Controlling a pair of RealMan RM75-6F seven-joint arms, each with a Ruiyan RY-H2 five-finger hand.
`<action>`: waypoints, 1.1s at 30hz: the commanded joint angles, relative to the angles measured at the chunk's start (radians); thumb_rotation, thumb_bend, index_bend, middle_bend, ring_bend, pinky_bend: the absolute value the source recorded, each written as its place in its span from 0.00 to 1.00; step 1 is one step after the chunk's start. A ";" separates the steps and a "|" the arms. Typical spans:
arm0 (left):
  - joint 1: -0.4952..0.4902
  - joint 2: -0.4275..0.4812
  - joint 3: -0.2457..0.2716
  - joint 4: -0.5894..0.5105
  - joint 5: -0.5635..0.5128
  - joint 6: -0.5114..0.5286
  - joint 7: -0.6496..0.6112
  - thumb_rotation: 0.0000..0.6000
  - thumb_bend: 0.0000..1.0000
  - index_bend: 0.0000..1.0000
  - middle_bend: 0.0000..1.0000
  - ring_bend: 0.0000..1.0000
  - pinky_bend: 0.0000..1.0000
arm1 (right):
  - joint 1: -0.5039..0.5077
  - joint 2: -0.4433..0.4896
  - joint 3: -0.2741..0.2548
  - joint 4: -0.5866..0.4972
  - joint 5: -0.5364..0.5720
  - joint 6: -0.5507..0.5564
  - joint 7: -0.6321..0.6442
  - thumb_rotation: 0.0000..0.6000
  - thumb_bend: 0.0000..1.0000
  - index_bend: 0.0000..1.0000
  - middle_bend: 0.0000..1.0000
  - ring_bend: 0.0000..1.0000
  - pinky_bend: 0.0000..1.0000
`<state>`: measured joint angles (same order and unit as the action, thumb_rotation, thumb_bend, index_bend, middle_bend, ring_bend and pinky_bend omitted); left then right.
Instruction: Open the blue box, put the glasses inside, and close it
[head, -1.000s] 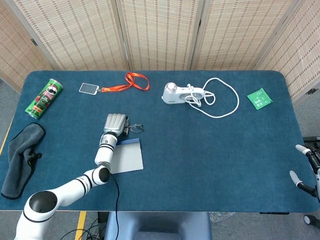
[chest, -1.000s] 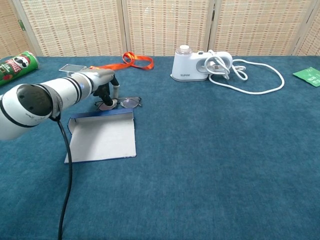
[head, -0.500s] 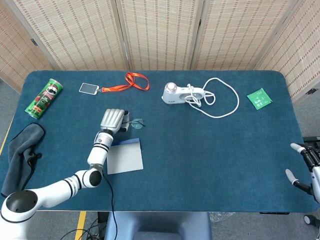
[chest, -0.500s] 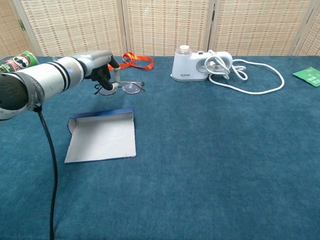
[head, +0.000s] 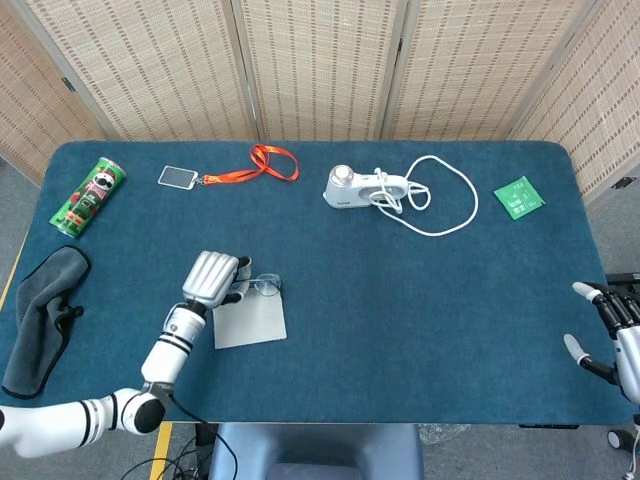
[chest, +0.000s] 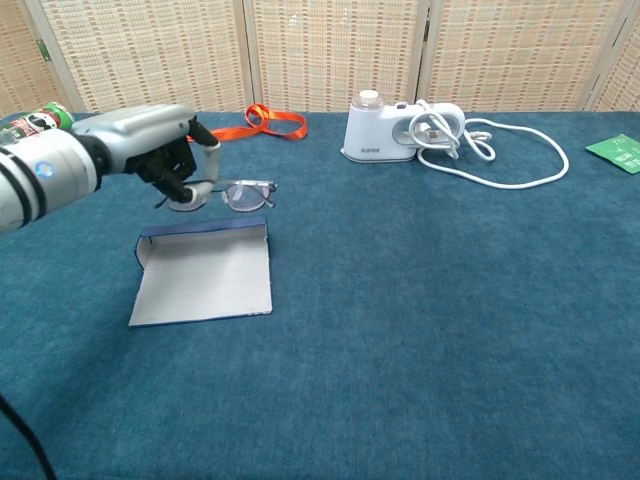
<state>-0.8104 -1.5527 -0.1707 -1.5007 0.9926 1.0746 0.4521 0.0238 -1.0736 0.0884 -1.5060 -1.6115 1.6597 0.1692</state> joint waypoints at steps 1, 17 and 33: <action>0.034 -0.007 0.041 -0.029 0.029 0.035 0.034 1.00 0.51 0.62 0.93 0.87 0.91 | 0.000 -0.001 -0.001 0.002 0.000 -0.001 0.001 1.00 0.28 0.19 0.22 0.27 0.22; 0.059 -0.133 0.062 0.094 0.042 0.017 0.065 1.00 0.51 0.61 0.93 0.87 0.91 | -0.012 0.000 -0.008 0.004 -0.004 0.020 0.008 1.00 0.28 0.19 0.22 0.27 0.22; 0.087 -0.144 0.046 0.168 0.092 0.021 0.015 1.00 0.48 0.33 0.93 0.87 0.91 | -0.022 0.005 -0.013 -0.002 -0.004 0.029 0.003 1.00 0.28 0.19 0.22 0.27 0.22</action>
<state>-0.7269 -1.6989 -0.1278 -1.3380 1.0738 1.0898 0.4698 0.0009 -1.0684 0.0758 -1.5084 -1.6148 1.6883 0.1716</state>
